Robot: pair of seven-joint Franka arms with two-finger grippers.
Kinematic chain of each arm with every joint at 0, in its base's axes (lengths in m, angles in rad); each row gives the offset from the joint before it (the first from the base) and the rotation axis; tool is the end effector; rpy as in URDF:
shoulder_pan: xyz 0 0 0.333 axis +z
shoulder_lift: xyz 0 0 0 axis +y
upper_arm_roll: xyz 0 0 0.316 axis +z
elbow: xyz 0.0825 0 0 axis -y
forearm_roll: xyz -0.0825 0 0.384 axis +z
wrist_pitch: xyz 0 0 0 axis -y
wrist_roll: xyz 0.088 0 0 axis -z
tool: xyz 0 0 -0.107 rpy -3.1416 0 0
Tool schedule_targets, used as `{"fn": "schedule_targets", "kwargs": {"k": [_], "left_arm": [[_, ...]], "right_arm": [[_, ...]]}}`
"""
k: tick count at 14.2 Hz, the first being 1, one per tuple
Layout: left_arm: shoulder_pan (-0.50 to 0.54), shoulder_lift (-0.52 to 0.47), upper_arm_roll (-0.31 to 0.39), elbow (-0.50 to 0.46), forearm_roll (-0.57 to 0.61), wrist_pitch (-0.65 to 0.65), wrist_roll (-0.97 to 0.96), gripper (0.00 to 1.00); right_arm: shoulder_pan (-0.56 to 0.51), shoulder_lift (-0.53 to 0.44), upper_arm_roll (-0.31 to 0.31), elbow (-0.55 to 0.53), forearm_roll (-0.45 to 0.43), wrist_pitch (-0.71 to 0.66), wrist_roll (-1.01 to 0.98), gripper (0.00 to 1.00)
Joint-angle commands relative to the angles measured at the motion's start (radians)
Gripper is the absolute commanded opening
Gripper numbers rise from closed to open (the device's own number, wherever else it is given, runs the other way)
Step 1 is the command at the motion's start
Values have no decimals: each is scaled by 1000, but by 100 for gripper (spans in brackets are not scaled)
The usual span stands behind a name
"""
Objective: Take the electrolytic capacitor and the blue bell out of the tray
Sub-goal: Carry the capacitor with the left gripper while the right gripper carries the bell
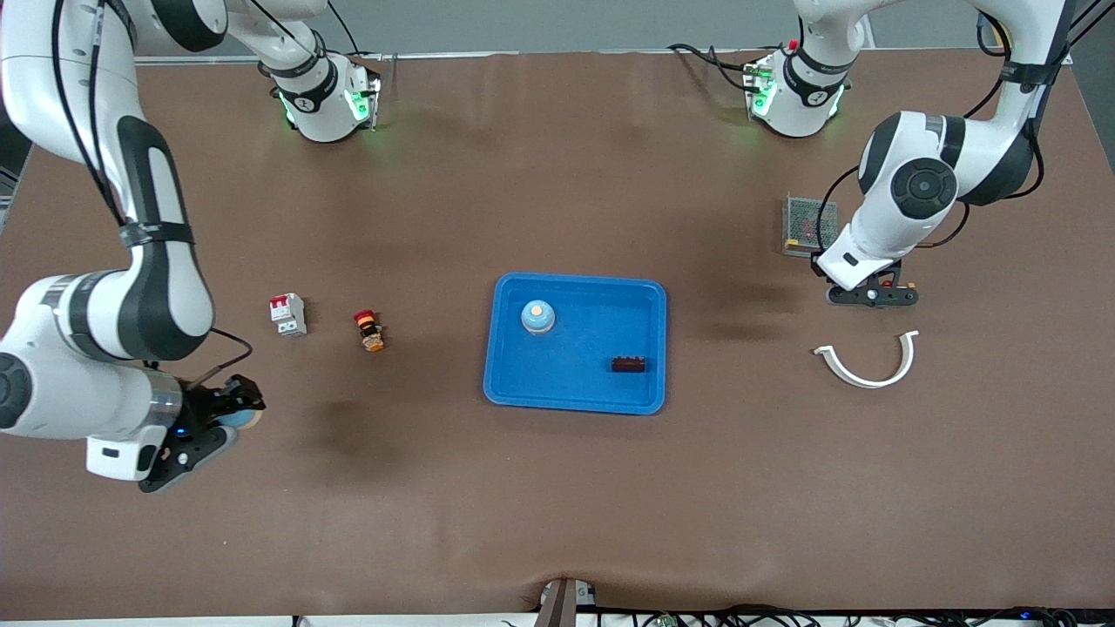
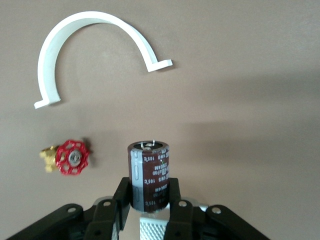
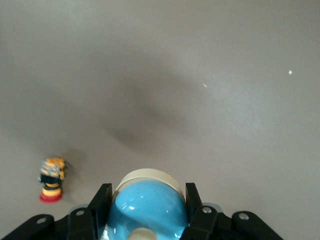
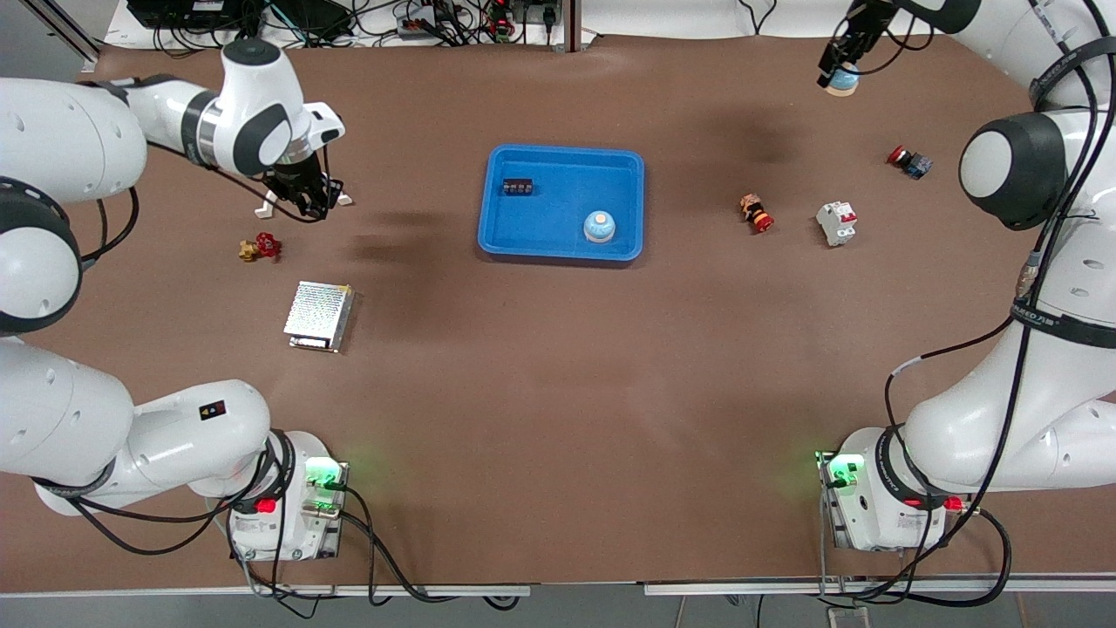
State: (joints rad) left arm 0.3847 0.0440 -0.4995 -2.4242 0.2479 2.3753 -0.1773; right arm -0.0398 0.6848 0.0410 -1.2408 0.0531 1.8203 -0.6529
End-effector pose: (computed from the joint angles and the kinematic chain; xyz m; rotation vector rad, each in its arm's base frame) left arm 0.4756 -0.0530 0.2844 -2.9807 0.1856 0.0948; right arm 0.7288 -0.0021 0.3544 -2.8835 -0.9402 0.1132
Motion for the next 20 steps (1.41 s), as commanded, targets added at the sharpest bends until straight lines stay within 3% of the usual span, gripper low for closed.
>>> {"fn": "schedule_targets", "kwargs": {"k": [1,8,14,20], "left_arm": [[71,-26,-8,-120,-13,199,88,0],[207,86,-7,-145,-6,387,272,0],[215,165,-4,-144,-2,446,274,0],[238,247,1,-96,-1,504,277,0]], "right_arm": [[-60,-44,16,-95,-12,13,-101,40],[-161,-102,16,-205,-56,28,-287,40],[-224,-209,17,-497,-59,270,-379,40],[-255,-222,19,-621,-58,404,-436,41]]}}
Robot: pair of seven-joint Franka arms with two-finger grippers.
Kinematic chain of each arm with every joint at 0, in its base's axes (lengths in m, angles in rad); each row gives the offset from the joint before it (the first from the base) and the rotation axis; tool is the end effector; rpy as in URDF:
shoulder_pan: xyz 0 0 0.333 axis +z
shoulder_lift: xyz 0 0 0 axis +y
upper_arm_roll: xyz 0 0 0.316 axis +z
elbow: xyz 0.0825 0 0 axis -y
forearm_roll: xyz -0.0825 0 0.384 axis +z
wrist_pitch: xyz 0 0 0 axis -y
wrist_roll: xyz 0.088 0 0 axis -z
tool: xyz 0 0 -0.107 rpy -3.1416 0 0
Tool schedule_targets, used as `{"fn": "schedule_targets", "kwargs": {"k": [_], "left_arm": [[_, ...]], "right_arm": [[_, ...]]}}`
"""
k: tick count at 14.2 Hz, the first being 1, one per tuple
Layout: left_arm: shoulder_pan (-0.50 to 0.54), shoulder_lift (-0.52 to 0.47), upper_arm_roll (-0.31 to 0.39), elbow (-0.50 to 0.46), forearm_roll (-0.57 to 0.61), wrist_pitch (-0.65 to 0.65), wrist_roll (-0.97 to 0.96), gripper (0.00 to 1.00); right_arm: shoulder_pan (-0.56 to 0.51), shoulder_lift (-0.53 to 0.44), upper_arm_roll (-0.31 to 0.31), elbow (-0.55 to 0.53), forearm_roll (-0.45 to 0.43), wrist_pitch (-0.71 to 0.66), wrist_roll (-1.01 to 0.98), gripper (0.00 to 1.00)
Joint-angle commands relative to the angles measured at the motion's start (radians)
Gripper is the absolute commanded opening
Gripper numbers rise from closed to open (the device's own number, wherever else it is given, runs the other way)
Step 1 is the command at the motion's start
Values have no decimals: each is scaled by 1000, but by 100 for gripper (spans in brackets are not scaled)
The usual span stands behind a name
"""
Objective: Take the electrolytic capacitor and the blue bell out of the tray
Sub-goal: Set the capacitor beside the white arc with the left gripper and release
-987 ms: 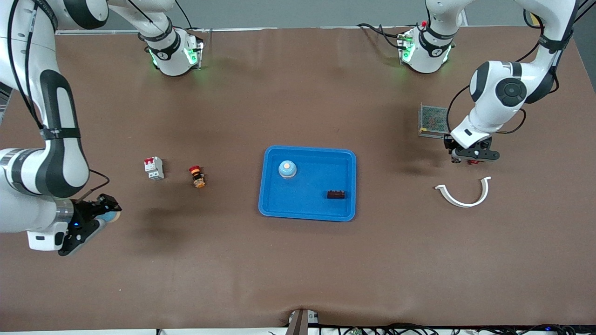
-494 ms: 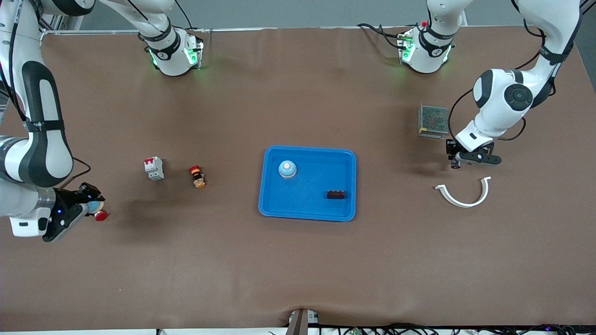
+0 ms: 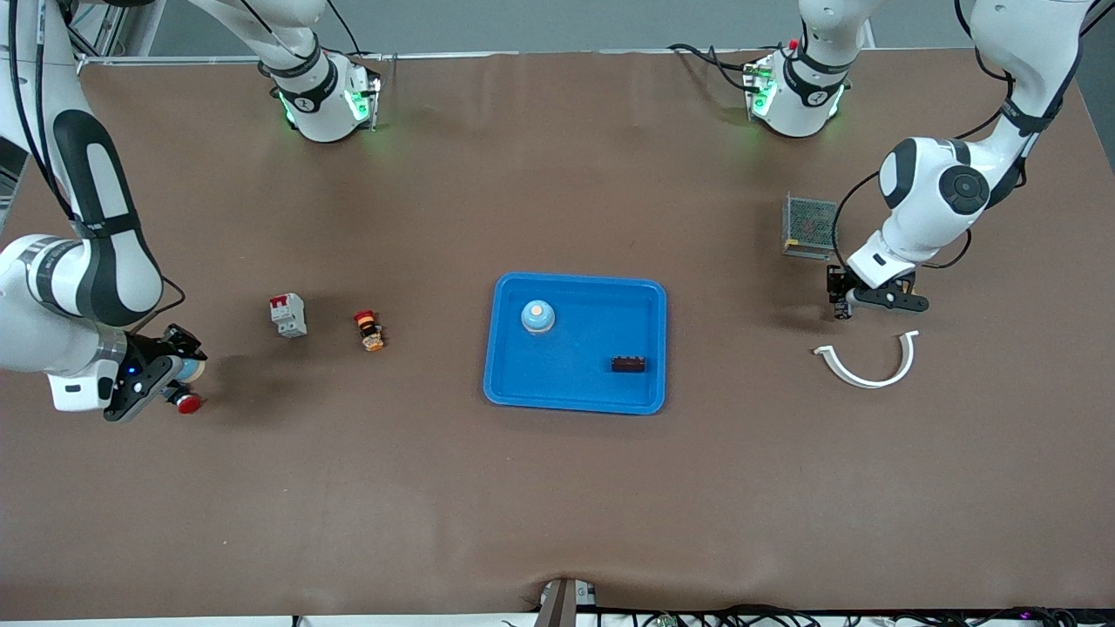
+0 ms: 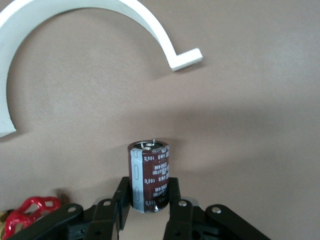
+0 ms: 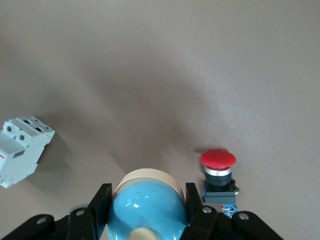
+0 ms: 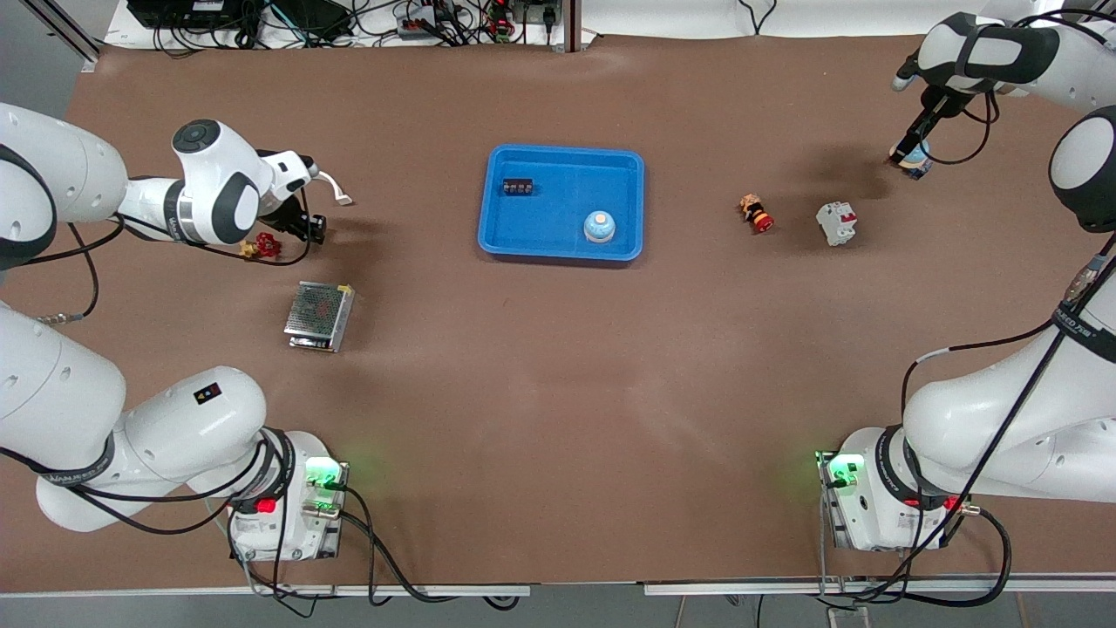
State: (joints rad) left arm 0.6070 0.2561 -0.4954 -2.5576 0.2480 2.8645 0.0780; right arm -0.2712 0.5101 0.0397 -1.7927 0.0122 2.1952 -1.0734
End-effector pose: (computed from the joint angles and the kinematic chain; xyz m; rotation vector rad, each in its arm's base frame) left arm 0.4580 0.0269 0.1941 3.0920 -0.2841 0.1519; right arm 0.6256 -0.1489 0.2576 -2.7924 -1.2307 0.1032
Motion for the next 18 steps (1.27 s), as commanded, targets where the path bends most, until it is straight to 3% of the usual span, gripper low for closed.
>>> {"fn": "schedule_targets", "kwargs": {"k": [1,4,12,18], "left_arm": [[16,38,-3,51,-1,13,19,0],[17,61,-3,79,16,12,19,0],[25,117,61,134,151,6,17,0],[33,121,63,137,159,6,17,0]], "right_arm": [[-26,-48,20,-91,-17,49,-17,41],[-39,-50,22,-157,-14,139,-34,41],[-48,-45,23,-221,-5,224,-36,41],[-46,-39,26,-275,-1,325,-34,41]]}}
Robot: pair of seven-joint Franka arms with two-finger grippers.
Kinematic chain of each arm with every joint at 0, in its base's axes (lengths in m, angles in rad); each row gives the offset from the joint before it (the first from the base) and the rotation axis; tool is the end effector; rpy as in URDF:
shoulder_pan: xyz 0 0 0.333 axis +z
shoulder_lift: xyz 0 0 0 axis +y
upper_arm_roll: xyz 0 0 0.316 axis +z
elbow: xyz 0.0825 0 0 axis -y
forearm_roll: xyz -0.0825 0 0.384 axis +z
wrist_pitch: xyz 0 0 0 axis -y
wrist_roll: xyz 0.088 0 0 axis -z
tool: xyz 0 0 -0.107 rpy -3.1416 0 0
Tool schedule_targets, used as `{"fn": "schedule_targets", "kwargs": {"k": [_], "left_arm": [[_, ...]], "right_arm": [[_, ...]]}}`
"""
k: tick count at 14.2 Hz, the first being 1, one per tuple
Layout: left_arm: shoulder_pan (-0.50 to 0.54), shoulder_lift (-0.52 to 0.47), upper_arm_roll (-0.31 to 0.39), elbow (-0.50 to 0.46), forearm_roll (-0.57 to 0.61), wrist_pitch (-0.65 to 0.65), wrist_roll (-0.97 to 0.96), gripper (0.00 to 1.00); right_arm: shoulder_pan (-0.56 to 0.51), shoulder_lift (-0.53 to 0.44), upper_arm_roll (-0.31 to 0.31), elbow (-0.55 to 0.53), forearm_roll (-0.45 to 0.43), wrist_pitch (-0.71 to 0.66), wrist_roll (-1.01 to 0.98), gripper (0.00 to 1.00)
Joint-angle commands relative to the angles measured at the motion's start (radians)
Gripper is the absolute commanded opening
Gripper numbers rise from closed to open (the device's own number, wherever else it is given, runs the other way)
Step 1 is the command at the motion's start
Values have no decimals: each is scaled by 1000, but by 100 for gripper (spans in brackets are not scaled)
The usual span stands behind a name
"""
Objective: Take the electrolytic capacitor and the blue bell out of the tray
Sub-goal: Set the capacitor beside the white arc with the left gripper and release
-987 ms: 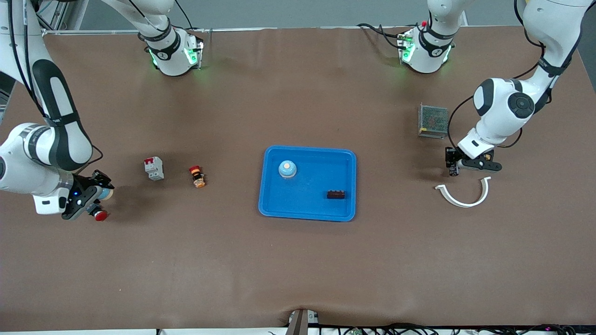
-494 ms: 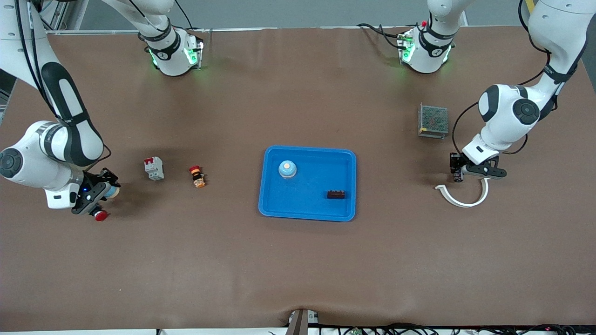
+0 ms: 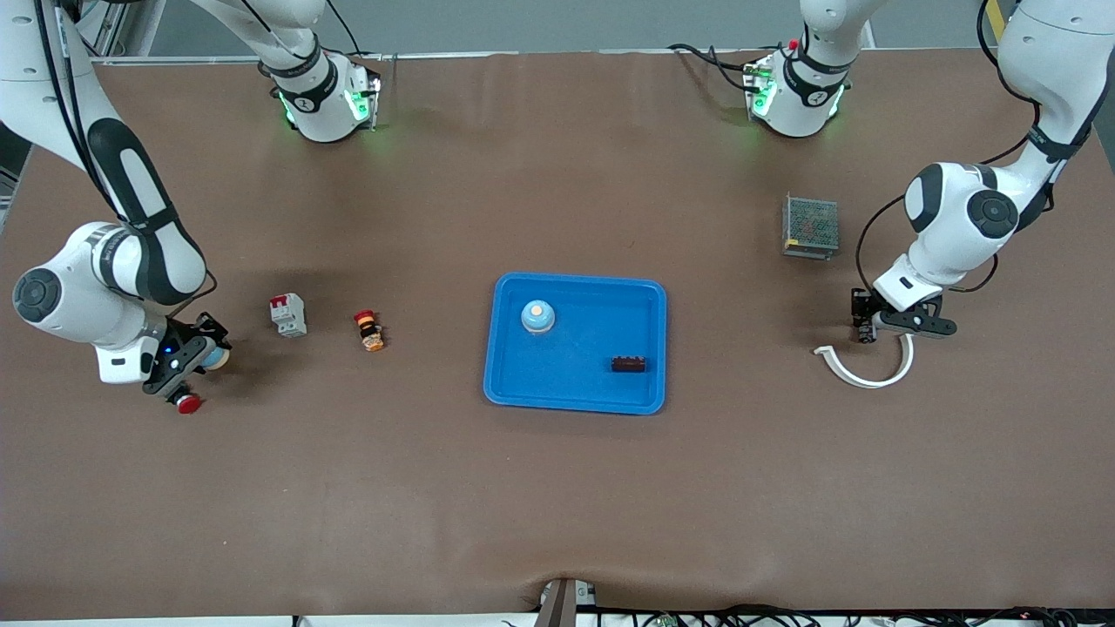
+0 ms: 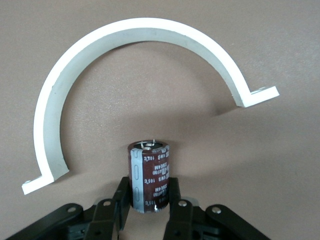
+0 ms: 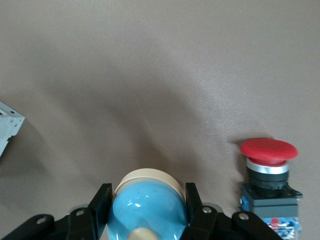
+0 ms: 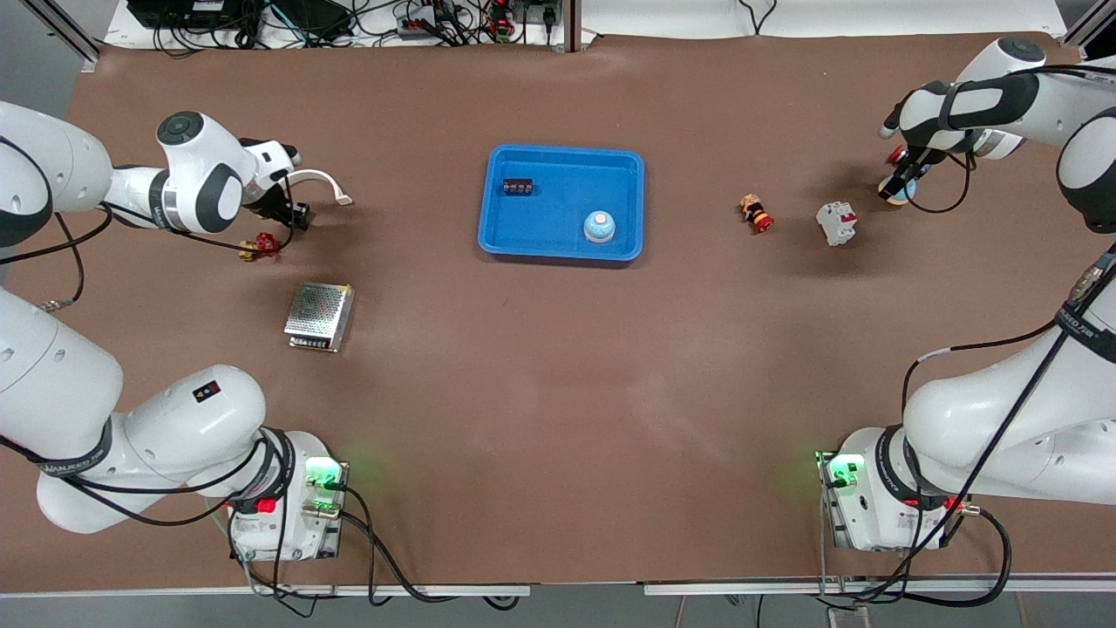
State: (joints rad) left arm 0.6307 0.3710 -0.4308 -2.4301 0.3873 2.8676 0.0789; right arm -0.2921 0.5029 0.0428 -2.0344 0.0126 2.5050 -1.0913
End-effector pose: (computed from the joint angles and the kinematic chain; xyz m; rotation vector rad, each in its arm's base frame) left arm 0.4910 0.0672 0.1812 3.1098 -0.3312 0.1974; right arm 0.5767 -0.1472 0.1915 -2.8387 -1.2452 0.0118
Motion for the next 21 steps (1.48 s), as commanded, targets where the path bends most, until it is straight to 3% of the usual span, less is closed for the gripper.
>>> {"fn": "schedule_targets", "kwargs": {"k": [1,2,3,4,10,12,15,17,18,19,21], "left_arm": [[9,6,-2,10,19,2,13,0],[9,6,-2,10,19,2,15,4],[9,6,-2,10,18,2,13,56],[9,6,-2,10,19,2,9,100],[12,-15,-3,6,18,-37,-40,100],[9,-70,-31,29,19,-187,-141,100],[9,-93,-153,132,15,-448,-322,100],[9,-86,-221,184,4,-539,-475,100],[11,-83,-247,193,-7,-550,-548,100],[9,-81,-265,198,-36,-551,-600,100],[9,-83,-301,200,-97,-551,-719,100]], "right_arm": [[-25,-30,23,-33,-2,20,-16,41],[-25,-29,23,-33,-2,20,-16,41],[-25,-27,23,-33,0,25,-16,41],[-25,-27,23,-35,0,31,-16,41],[-22,-15,23,-40,0,63,-15,41],[-19,-15,23,-40,0,63,-15,41],[-16,-15,25,-38,0,63,-2,46],[-18,-15,25,-38,0,63,-1,65],[-18,-15,25,-38,0,61,-1,79],[-21,-15,25,-38,1,60,1,100],[-22,-17,25,-37,1,60,1,100]]}}
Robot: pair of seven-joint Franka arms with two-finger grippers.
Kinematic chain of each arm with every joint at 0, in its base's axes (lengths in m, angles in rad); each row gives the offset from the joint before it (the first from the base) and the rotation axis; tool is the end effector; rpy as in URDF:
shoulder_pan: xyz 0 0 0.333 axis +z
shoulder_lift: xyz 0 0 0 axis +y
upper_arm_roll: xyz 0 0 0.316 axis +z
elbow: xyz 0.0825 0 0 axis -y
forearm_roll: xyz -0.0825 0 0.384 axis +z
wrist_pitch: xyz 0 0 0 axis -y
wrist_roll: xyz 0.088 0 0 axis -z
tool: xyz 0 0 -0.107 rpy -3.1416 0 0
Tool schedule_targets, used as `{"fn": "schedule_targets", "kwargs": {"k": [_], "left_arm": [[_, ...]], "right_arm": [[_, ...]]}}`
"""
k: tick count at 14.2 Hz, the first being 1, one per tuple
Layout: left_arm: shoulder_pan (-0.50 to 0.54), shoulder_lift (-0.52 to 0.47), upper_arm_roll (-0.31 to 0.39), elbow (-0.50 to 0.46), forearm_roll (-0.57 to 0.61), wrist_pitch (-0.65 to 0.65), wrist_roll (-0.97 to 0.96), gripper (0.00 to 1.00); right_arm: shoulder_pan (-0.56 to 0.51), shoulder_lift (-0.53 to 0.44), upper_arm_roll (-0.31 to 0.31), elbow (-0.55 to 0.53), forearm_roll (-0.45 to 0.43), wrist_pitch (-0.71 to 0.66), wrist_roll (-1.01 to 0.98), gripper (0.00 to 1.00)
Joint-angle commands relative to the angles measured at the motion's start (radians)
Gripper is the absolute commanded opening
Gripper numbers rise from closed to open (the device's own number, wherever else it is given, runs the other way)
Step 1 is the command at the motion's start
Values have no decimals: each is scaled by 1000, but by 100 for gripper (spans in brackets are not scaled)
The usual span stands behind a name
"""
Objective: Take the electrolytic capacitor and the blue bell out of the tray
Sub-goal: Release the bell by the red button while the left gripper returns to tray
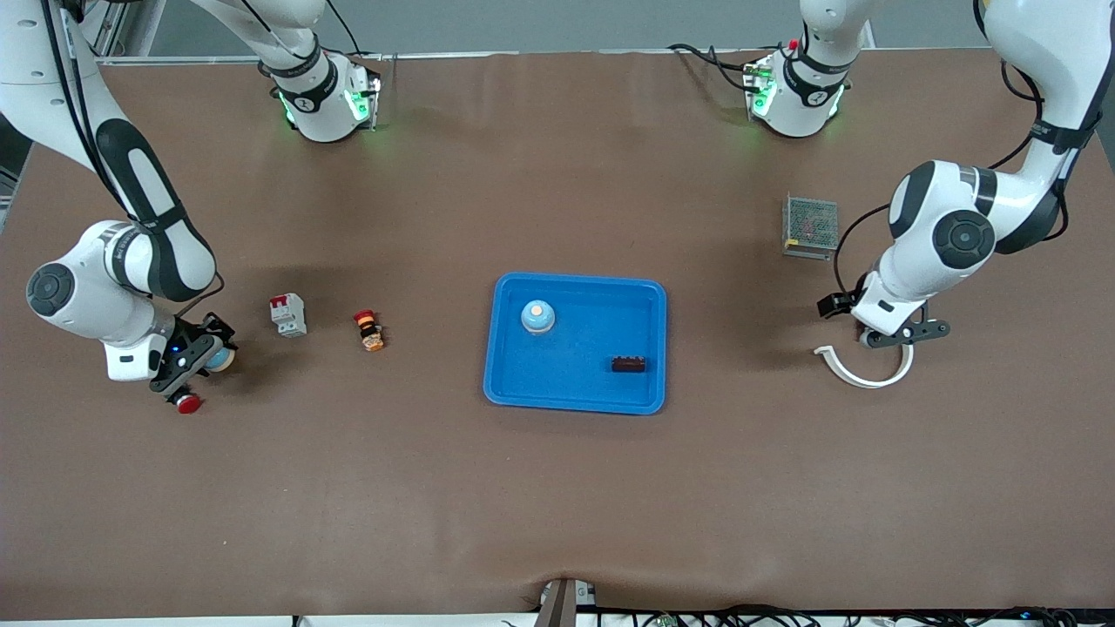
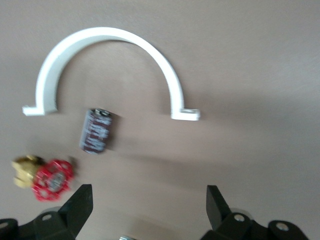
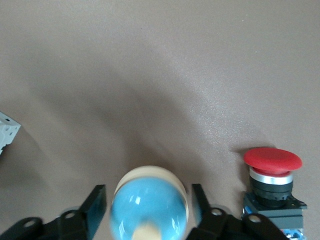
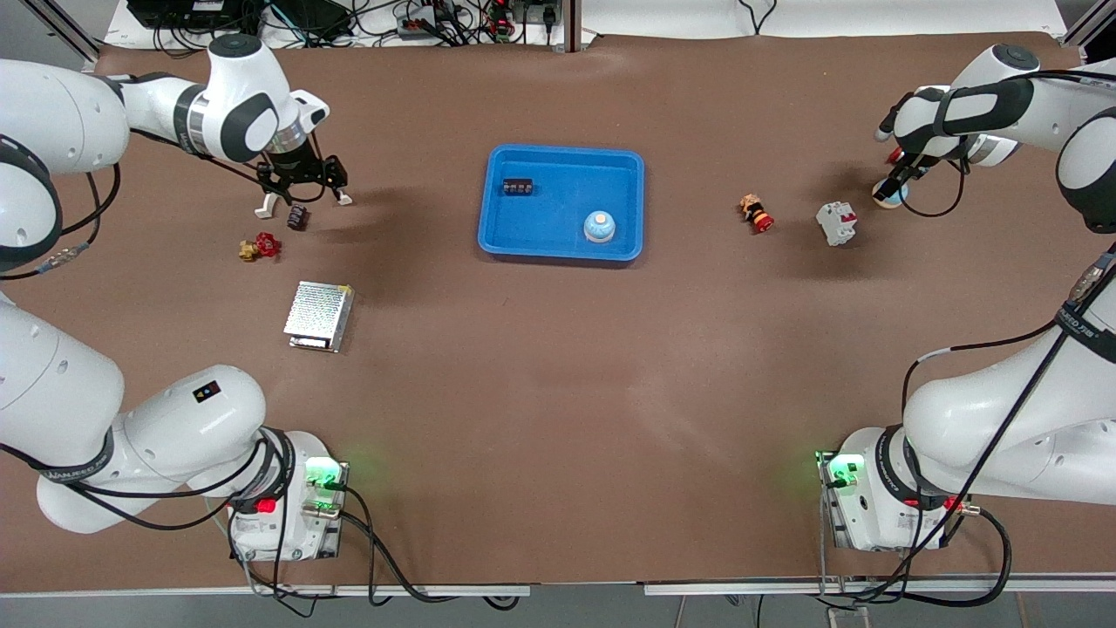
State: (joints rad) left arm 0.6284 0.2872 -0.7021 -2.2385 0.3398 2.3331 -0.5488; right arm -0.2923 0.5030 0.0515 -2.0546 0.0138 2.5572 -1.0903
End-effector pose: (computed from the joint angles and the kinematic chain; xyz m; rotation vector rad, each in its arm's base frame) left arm 0.5292 -0.0361 0.2603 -3.0421 -0.3598 0.1277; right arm 0.5760 -0.1418 0.1886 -2.8505 -1.2586 -0.0314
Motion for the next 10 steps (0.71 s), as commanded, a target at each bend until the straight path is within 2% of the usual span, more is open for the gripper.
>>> {"fn": "schedule_targets", "kwargs": {"k": [1,5,8,10], "left_arm": [[11,1,-51,10,-73,-17,-165,100],[11,3,-128,31,-145,-3,-495,100],[5,6,-174,34,-156,55,-754,100],[-38,18,-186,34,-154,92,-918,100]], "right_arm": [[-22,-17,17,-15,0,5,0,100],[2,-43,27,26,0,-58,58,100],[39,-52,65,160,0,-251,229,100],[93,-51,67,253,0,-362,344,100]]}}
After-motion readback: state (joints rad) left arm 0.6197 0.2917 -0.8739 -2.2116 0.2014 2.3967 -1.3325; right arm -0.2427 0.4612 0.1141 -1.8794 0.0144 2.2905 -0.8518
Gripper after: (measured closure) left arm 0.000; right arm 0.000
